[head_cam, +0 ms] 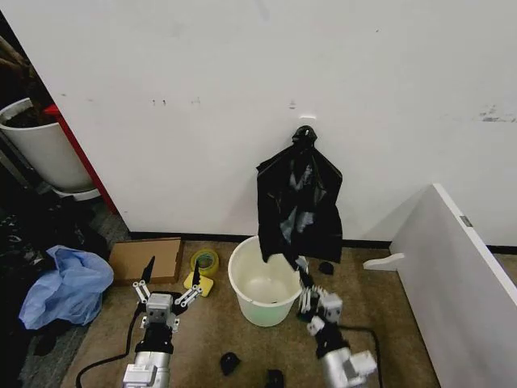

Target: Place the garbage bag over the trash bin.

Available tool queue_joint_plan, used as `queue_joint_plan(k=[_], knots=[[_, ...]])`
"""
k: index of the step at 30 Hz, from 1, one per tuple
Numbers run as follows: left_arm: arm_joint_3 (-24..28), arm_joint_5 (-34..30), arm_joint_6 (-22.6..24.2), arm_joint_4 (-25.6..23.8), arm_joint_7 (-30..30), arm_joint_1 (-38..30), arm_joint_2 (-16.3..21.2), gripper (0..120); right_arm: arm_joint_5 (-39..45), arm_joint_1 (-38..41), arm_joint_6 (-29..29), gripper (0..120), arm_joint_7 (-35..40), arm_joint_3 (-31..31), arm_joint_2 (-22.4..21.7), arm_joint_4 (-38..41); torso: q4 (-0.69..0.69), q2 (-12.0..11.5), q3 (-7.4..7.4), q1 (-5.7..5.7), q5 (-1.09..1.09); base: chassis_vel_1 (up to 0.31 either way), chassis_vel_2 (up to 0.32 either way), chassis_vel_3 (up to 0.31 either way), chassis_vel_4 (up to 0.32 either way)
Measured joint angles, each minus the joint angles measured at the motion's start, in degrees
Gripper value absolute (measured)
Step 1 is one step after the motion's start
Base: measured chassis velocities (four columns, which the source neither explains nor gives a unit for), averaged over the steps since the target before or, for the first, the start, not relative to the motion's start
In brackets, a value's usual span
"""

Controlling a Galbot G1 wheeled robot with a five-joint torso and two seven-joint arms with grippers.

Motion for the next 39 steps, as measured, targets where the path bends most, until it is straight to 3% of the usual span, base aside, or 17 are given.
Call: queue_joint_plan(k=[3, 7, 8, 11, 14, 15, 18, 23, 28, 34, 39], knots=[[1.09, -4.64, 1.51, -1.29, 1.61, -1.56, 3.28, 100, -1.12, 0.78, -0.07, 0, -0.10, 1.50, -0.97, -0.74, 0.00, 0.00, 0.00, 0.00, 0.00, 0.000, 0.000, 0.000, 0.000], [3.81, -14.11, 5.31, -2.93, 3.89, -7.78, 11.88, 100, -7.74, 1.45, 1.01, 0, -0.19, 3.01, -2.19, -2.98, 0.00, 0.00, 0.00, 0.00, -0.01, 0.000, 0.000, 0.000, 0.000], [3.81, -14.11, 5.31, -2.93, 3.89, -7.78, 11.88, 100, -7.74, 1.45, 1.01, 0, -0.19, 3.01, -2.19, -2.98, 0.00, 0.00, 0.00, 0.00, -0.01, 0.000, 0.000, 0.000, 0.000], [6.12, -22.00, 8.14, -3.79, 5.40, -13.19, 17.58, 100, -12.32, 2.29, 1.87, 0, -0.31, 3.09, -2.55, -4.29, -0.02, 0.00, 0.00, 0.00, -0.02, 0.000, 0.000, 0.000, 0.000], [12.20, -30.54, 10.55, -4.19, 7.48, -21.55, 23.56, 100, -16.06, 3.41, 2.57, 0, -0.49, 2.68, -1.97, -5.52, 0.00, 0.00, 0.00, 0.00, -0.01, 0.000, 0.000, 0.000, 0.000], [12.20, -30.54, 10.55, -4.19, 7.48, -21.55, 23.56, 100, -16.06, 3.41, 2.57, 0, -0.49, 2.68, -1.97, -5.52, 0.00, 0.00, 0.00, 0.00, -0.01, 0.000, 0.000, 0.000, 0.000], [20.79, -37.70, 12.88, -3.70, 8.64, -31.69, 27.20, 100, -17.00, 3.71, 2.83, 0, -0.49, 2.76, -0.94, -6.18, 0.01, 0.00, 0.00, 0.00, -0.02, 0.000, 0.000, 0.000, 0.000], [30.84, -42.89, 16.42, 1.19, 7.70, -47.88, 29.21, 100, -16.76, 3.25, 2.96, 0, -0.47, 2.92, 0.22, -6.19, -0.01, 0.00, 0.01, 0.00, 0.00, 0.000, 0.000, 0.000, 0.000], [42.95, -46.31, 18.14, 6.71, 5.56, -61.67, 28.26, 100, -15.97, 2.65, 2.94, 0, -0.53, 3.74, 0.76, -5.35, -0.01, 0.00, 0.00, 0.00, 0.00, 0.000, 0.000, 0.000, 0.000], [49.35, -48.33, 19.26, 9.98, 3.33, -67.20, 26.15, 99, -14.84, 2.56, 2.76, 0, -0.51, 4.09, 1.41, -4.75, 0.00, 0.00, 0.00, 0.00, -0.01, 0.000, 0.000, 0.000, 0.000], [49.95, -49.83, 19.52, 11.79, 1.93, -67.91, 25.50, 93, -14.66, 2.49, 2.83, 0, -0.48, 4.08, 2.08, -4.86, 0.00, 0.00, 0.00, 0.00, -0.01, 0.000, 0.000, 0.000, 0.000]])
